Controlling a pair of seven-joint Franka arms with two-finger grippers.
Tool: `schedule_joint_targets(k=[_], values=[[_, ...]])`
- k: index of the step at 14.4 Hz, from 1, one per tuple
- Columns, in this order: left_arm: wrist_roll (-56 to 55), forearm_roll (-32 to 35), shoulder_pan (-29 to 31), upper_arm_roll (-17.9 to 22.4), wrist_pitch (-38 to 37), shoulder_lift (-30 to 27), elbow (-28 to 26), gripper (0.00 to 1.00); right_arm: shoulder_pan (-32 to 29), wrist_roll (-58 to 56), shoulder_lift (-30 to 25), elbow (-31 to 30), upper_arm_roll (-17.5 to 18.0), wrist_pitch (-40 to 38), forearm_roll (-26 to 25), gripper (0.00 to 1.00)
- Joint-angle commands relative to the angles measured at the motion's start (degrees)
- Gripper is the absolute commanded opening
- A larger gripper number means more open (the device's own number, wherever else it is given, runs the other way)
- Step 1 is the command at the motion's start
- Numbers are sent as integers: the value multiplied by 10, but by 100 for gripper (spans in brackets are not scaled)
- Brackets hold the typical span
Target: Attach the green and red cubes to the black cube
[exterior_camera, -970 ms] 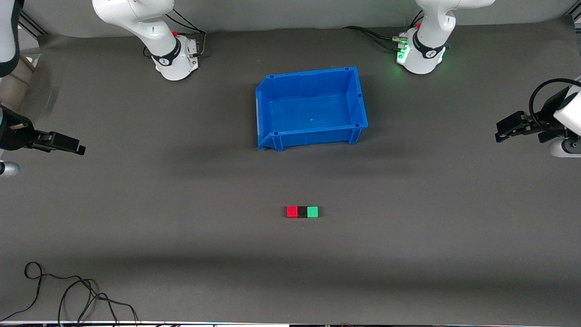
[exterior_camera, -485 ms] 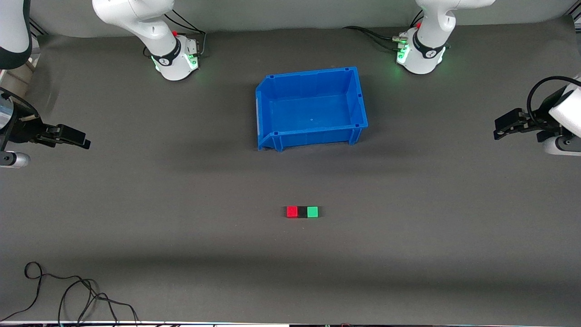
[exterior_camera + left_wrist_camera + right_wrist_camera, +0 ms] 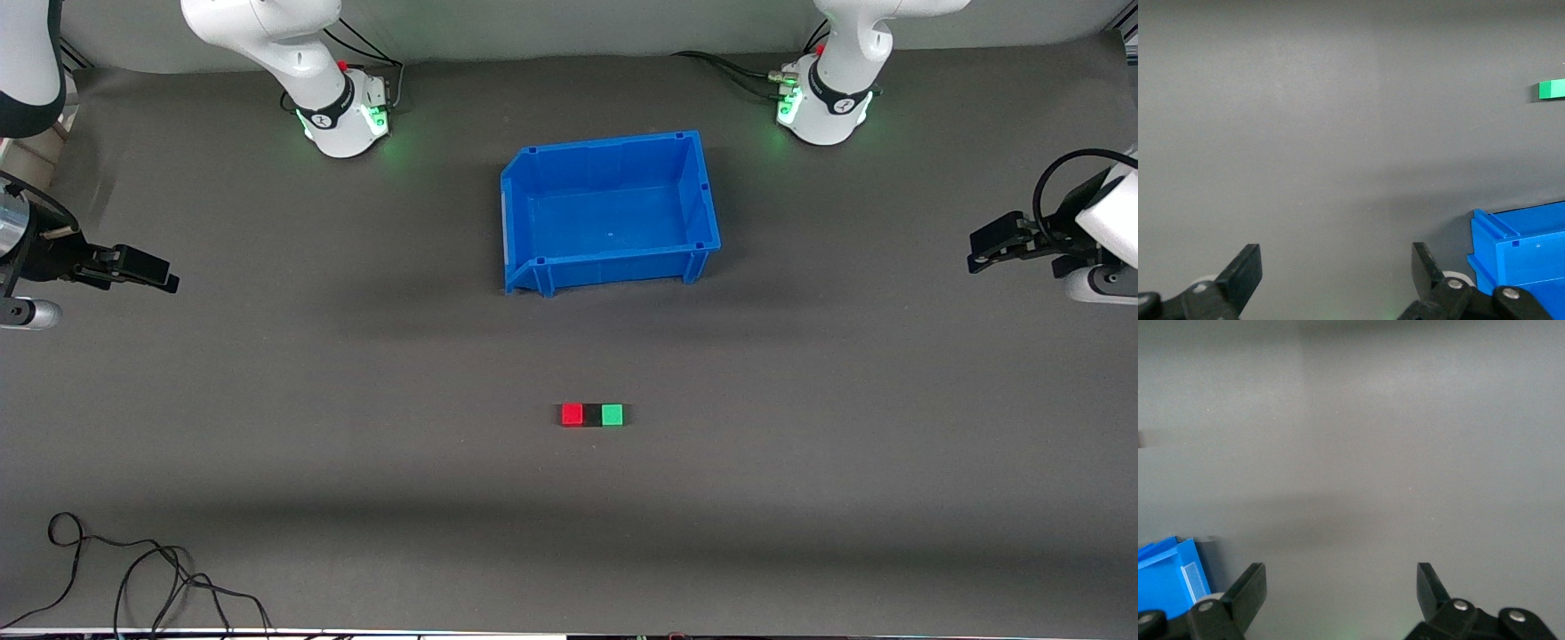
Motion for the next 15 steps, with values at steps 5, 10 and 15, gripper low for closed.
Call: schedule_joint_targets(k=[5, 10, 15], values=[[12, 9, -5, 4, -1, -14, -4, 100, -30, -8, -9, 5, 33, 7, -10, 100], [12, 9, -10, 0, -2, -16, 4, 100, -28, -3, -10, 3, 33, 6, -10, 100], [12, 9, -10, -1, -9, -16, 5, 100, -28, -3, -10, 3, 33, 6, -10, 100]])
